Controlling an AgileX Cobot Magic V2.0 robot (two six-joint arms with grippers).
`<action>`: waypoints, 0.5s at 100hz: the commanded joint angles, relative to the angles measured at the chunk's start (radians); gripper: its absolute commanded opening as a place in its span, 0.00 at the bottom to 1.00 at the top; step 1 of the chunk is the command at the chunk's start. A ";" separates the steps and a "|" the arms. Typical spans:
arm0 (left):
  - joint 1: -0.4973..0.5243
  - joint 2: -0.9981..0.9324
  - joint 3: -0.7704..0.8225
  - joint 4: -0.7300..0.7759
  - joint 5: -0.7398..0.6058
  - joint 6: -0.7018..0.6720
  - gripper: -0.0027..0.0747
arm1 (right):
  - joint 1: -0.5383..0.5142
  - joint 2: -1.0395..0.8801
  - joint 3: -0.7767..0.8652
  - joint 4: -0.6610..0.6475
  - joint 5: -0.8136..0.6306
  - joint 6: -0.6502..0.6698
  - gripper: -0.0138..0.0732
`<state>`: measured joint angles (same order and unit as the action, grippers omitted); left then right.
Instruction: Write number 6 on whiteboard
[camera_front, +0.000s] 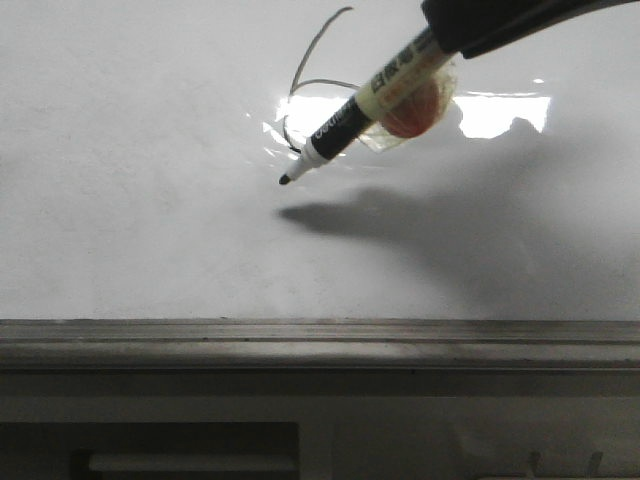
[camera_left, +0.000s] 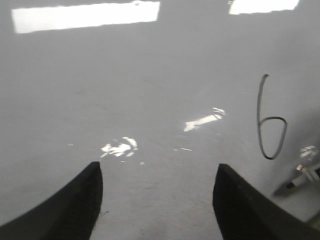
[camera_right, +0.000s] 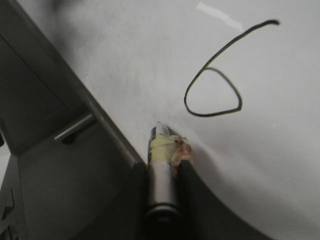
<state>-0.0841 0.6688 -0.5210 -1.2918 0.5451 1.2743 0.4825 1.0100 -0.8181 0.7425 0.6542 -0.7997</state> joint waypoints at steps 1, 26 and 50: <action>-0.062 -0.002 -0.026 -0.045 0.031 0.036 0.59 | 0.003 -0.033 -0.039 0.012 -0.004 -0.007 0.11; -0.297 0.023 -0.029 -0.041 0.031 0.103 0.54 | 0.003 -0.037 -0.093 0.014 0.074 0.004 0.11; -0.508 0.156 -0.068 -0.037 -0.068 0.107 0.54 | 0.003 0.022 -0.196 0.018 0.205 0.004 0.11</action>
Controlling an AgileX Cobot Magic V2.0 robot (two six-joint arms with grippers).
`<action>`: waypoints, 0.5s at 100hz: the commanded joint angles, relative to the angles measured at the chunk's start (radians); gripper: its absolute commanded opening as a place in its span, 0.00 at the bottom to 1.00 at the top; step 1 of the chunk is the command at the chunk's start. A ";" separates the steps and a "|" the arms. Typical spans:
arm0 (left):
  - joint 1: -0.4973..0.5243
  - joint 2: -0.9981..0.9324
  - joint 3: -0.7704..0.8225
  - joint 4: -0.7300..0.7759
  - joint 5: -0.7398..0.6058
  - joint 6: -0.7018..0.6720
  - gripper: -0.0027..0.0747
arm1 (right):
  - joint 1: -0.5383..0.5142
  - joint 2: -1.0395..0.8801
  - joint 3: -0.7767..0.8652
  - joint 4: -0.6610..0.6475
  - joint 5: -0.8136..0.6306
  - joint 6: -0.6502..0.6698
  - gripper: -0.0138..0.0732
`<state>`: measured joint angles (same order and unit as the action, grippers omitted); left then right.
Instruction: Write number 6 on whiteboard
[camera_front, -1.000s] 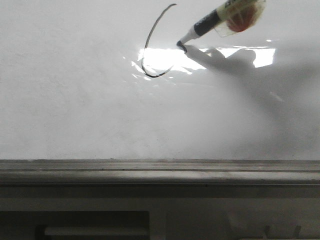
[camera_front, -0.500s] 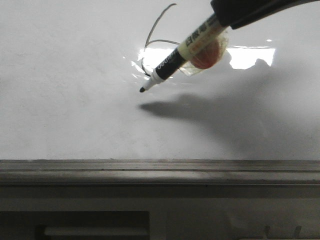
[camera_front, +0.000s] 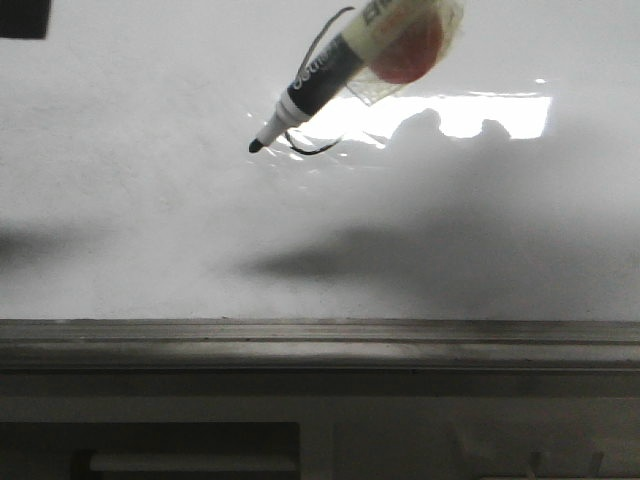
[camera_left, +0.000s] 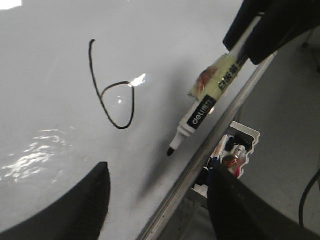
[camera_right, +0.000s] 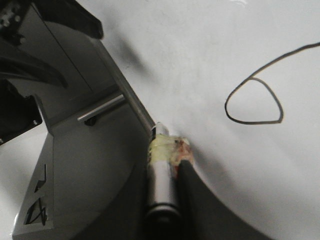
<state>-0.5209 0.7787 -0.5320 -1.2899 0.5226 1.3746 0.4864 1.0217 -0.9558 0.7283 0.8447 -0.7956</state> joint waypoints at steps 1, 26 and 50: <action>-0.078 0.052 -0.063 -0.039 -0.048 0.009 0.54 | 0.002 0.015 -0.061 0.032 0.017 -0.001 0.11; -0.258 0.246 -0.164 -0.013 -0.132 0.056 0.54 | 0.004 0.049 -0.105 0.043 0.082 -0.001 0.11; -0.305 0.340 -0.219 0.006 -0.183 0.056 0.53 | 0.004 0.049 -0.105 0.043 0.096 -0.001 0.11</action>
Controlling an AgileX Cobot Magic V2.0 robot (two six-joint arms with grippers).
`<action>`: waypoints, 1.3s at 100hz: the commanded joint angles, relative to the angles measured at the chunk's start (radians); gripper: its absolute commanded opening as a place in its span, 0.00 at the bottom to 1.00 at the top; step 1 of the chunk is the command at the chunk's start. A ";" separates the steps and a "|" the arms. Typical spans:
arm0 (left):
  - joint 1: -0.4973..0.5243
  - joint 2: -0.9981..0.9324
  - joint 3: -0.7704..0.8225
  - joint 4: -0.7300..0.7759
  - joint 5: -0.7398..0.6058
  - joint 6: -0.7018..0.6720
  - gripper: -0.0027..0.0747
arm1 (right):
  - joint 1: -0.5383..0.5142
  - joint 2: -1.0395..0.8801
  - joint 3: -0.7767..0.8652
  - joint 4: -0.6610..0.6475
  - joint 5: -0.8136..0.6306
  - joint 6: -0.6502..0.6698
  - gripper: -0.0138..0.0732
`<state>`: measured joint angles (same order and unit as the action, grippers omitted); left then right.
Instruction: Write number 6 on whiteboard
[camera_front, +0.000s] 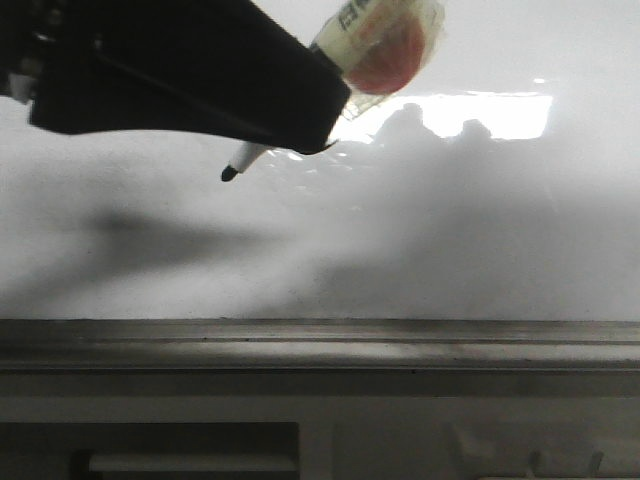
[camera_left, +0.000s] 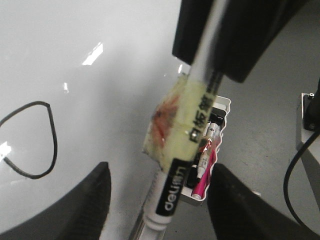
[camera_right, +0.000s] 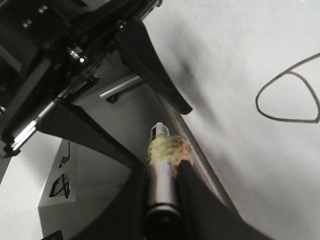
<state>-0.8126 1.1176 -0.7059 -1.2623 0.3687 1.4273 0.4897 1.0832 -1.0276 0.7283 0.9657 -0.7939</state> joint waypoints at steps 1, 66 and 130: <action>-0.013 0.004 -0.046 -0.022 -0.030 0.003 0.53 | 0.000 -0.013 -0.033 0.043 -0.025 -0.002 0.11; -0.013 0.016 -0.048 -0.020 -0.077 0.001 0.01 | -0.002 -0.009 -0.028 0.033 -0.039 -0.002 0.61; -0.013 -0.245 0.167 -0.493 -0.544 -0.132 0.01 | -0.301 -0.318 0.327 0.026 -0.145 0.049 0.72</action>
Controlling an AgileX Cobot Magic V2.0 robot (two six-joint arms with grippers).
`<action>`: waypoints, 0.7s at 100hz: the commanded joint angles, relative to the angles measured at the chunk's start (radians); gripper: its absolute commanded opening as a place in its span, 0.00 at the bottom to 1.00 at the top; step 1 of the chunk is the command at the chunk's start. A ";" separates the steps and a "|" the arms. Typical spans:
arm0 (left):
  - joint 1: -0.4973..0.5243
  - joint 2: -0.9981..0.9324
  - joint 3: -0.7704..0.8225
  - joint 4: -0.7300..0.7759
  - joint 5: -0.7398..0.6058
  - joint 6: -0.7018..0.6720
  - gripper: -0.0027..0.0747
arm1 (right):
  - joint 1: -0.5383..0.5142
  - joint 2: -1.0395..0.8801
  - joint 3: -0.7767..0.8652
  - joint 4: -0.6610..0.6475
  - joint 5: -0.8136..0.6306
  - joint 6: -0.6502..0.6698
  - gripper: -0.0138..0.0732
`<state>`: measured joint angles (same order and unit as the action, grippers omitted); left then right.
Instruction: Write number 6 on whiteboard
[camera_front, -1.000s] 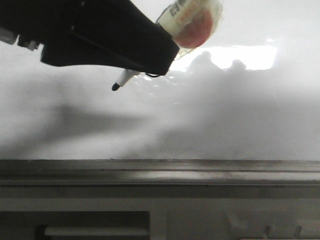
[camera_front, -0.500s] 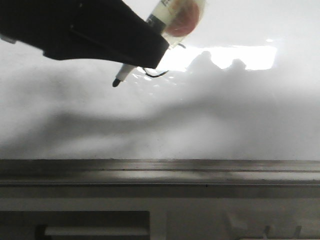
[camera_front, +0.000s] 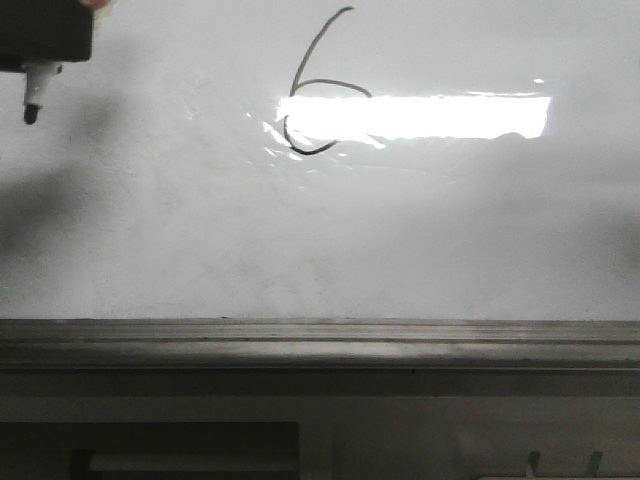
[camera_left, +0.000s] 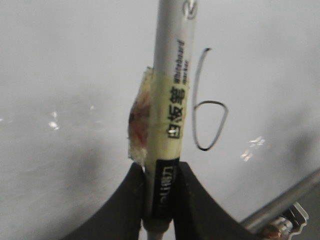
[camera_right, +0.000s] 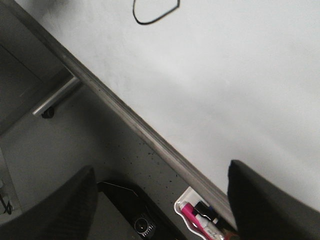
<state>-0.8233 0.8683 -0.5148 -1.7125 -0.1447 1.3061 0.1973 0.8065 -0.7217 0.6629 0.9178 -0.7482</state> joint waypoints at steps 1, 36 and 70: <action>-0.003 0.007 -0.028 -0.043 -0.031 -0.011 0.01 | -0.008 -0.046 0.034 0.100 -0.111 0.004 0.72; -0.003 0.222 -0.176 -0.041 -0.061 -0.011 0.01 | -0.008 -0.069 0.070 0.145 -0.133 0.004 0.72; -0.003 0.272 -0.205 -0.041 -0.078 -0.011 0.01 | -0.008 -0.069 0.070 0.145 -0.126 0.004 0.72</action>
<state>-0.8233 1.1519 -0.6853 -1.7629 -0.2077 1.3032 0.1950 0.7440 -0.6273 0.7651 0.8196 -0.7442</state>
